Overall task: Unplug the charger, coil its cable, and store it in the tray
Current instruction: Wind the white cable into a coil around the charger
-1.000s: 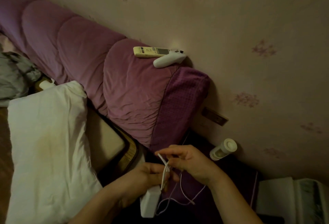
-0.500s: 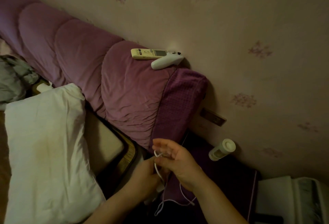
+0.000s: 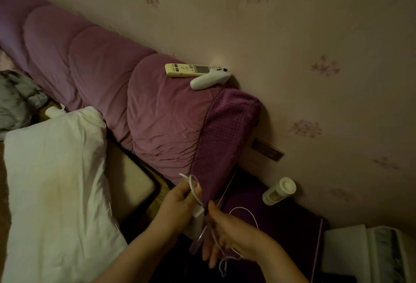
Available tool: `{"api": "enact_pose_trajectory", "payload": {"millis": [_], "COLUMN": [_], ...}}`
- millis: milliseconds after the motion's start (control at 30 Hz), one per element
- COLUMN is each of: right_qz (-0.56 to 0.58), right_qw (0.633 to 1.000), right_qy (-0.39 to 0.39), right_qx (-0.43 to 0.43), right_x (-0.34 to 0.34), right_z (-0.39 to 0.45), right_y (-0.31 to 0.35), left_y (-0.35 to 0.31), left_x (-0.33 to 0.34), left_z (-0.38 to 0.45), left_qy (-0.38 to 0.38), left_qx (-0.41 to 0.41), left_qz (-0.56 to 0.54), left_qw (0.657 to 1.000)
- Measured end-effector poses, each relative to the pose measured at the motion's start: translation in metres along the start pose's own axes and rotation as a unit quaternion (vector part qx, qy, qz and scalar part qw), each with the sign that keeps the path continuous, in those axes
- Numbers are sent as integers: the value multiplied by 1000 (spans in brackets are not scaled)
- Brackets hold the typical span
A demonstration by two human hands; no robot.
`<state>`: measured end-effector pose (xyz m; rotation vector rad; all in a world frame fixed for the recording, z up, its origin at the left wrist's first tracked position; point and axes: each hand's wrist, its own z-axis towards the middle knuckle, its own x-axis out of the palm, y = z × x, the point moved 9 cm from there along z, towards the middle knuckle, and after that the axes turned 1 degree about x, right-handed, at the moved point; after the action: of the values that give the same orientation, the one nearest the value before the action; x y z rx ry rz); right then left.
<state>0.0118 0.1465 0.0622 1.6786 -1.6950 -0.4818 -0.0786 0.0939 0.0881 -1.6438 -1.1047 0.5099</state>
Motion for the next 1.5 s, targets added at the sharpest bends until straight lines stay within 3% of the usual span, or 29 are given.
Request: {"api": "enact_pose_trajectory", "payload": {"millis": [133,267,367,500,633,867,967,1067,1200,1300,1500], "right_qz": [-115,-108,-128,-90,-62,-51,-64,-62,-197,-296,-365], "right_qw": [993,969,930,901,900,921,924,895,856,831,829], "right_qy": [-32,-137,-191,-237,-242,-230,-280,-360,-349,-347,-304], "right_qx": [-26,-174,-285,-353,-357,-311,-252,-257,-327,-318,-294], "right_x": [-23,-55,-58,-57,-51,-50,-64,-69,-38,-27,-24], "right_z": [-19,-41,-50,-44,-31,-17,-14,-20,-27,-32,-36], "right_y": [-6,39,79,97,96,82,49,32,55,67,73], "left_y": [-7,-6,8,19,13,13,2,11,26,24,17], "left_x": [-19,-22,-3,25,33,12,-4,-12,-8,0,11], "left_z": [3,1,-5,-19,-24,-20,-11,-7,-7,-8,-15], "left_qy": [-43,-59,19,133,176,42,6,-19,-27,1,9], "left_qx": [-22,-7,-25,-59,-44,-66,-44,-56,-79,-77,-45], "left_qz": [-24,126,190,126,135,15,-27,-22,3,-7,-32], "left_qw": [999,990,981,981,974,997,999,998,997,997,998]}}
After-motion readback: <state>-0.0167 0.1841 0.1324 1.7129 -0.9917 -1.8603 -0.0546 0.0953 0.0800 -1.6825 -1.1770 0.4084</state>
